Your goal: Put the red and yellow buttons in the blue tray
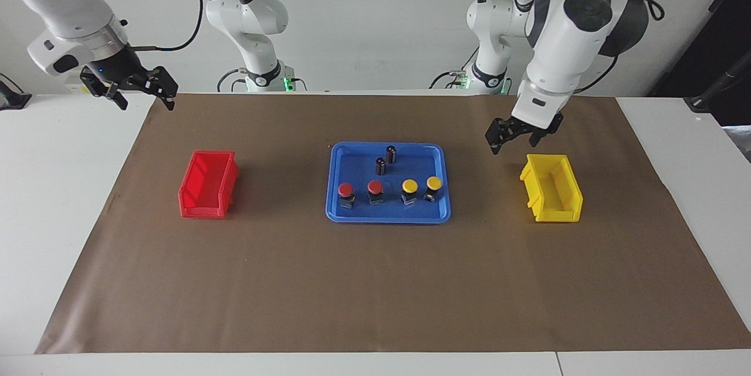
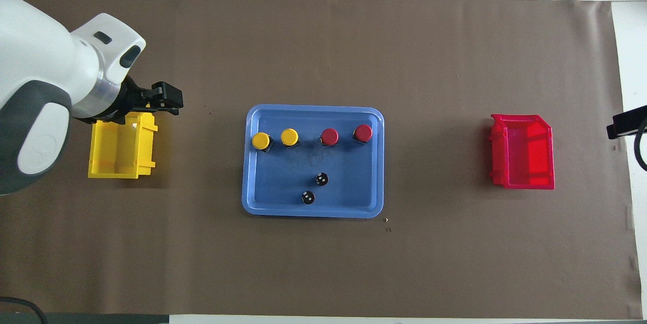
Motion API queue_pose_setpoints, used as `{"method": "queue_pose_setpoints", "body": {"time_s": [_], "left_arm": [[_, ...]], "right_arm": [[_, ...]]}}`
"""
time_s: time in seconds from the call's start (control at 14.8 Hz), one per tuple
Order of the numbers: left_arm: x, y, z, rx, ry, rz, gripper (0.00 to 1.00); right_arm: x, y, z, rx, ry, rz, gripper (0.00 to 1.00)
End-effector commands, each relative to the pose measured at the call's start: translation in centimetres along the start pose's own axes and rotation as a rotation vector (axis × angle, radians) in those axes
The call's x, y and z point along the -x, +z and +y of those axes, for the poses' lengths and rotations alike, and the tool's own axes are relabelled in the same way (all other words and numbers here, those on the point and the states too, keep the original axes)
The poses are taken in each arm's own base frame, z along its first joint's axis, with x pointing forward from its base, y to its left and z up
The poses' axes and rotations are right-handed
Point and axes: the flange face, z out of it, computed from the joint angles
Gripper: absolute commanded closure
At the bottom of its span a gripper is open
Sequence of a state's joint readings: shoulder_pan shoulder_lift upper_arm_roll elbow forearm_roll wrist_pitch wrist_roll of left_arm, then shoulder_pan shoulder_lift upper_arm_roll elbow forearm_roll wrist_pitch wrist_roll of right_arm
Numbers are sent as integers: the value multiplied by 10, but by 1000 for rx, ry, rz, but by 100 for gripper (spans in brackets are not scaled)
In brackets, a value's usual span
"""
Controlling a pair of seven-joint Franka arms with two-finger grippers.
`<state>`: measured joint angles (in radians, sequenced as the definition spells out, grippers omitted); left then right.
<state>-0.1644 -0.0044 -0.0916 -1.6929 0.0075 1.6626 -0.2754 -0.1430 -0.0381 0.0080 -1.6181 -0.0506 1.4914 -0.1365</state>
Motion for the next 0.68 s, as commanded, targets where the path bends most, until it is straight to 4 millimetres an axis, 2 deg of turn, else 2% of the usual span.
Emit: {"method": "queue_pose_setpoints", "body": {"time_s": [0.0,0.14,0.27,0.34,0.61], "left_arm": [[3,-31,-60,-9,147,-10,0],[-2,-52,-97,-9,141,13,0],[-6,-54,-123,-3,95,22,0],[-6,-53,-129,-6,90,17,0],[-3,-56,-124,-6,161,20,0]], "right_arm": [[0,-3,1,10,-5,-9,0],[0,-3,0,5,-2,-10,0],[0,-3,-1,-3,-3,-11,0],[0,-3,-1,-3,-4,-11,0],[0,-3,-6,-5,-18,-10,0]]}}
